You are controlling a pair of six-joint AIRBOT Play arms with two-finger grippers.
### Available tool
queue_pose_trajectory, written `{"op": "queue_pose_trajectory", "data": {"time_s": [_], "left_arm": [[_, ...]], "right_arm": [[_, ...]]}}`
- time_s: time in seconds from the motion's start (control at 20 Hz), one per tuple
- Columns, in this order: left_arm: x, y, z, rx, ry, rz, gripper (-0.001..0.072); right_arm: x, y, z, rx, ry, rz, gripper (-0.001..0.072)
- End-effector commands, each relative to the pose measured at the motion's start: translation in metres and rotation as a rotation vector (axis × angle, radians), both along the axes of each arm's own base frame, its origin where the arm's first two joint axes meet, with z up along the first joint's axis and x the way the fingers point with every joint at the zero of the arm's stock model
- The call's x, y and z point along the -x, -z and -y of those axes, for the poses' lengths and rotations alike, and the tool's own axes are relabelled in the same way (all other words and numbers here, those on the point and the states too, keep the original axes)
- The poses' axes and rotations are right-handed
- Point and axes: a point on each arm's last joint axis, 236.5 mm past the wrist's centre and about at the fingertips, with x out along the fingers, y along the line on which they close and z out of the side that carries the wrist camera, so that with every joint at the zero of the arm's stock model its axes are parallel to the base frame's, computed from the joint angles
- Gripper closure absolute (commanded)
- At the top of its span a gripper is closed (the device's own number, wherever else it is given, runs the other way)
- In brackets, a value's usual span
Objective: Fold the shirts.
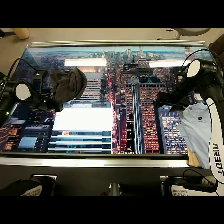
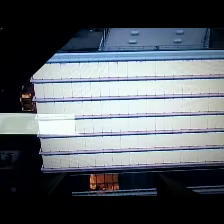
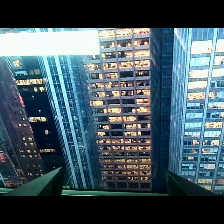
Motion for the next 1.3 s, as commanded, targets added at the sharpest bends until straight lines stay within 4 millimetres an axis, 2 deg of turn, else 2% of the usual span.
{"op": "queue_pose_trajectory", "data": {"time_s": [0.0, 0.7, 0.75, 0.9, 0.95, 1.05, 1.15, 1.2, 1.25], "left_arm": [[0.0, 0.0, 0.0, 0.0, 0.001, 0.001, 0.0048], [-0.002, -0.001, 0.001, 0.006, -0.012, 0.01, 0.0048], [-0.012, -0.004, 0.003, 0.014, -0.009, 0.053, 0.0049], [-0.06, -0.018, 0.008, 0.034, 0.001, 0.252, 0.0049], [-0.078, -0.02, -0.003, -0.017, 0.007, 0.309, 0.005], [-0.102, -0.007, -0.049, -0.121, -0.065, 0.255, 0.0047], [-0.118, 0.025, -0.088, -0.095, -0.187, 0.114, 0.0029], [-0.121, 0.047, -0.095, -0.044, -0.237, 0.031, 0.003], [-0.123, 0.068, -0.092, 0.022, -0.273, -0.038, 0.0032]], "right_arm": [[-0.001, 0.0, 0.0, 0.0, 0.0, 0.001, 0.0044], [-0.001, 0.0, -0.001, -0.001, 0.0, 0.002, 0.0044], [-0.001, 0.0, 0.0, -0.001, 0.001, 0.004, 0.0044], [-0.009, 0.0, -0.001, -0.001, 0.006, 0.038, 0.0044], [-0.013, 0.0, -0.001, -0.001, 0.008, 0.055, 0.0044], [-0.021, -0.001, 0.0, -0.001, 0.014, 0.088, 0.0044], [-0.021, -0.001, -0.002, -0.007, 0.011, 0.088, 0.0044], [-0.021, -0.001, -0.002, -0.006, 0.01, 0.088, 0.0044], [-0.021, -0.001, -0.002, -0.006, 0.002, 0.089, 0.0044]]}}
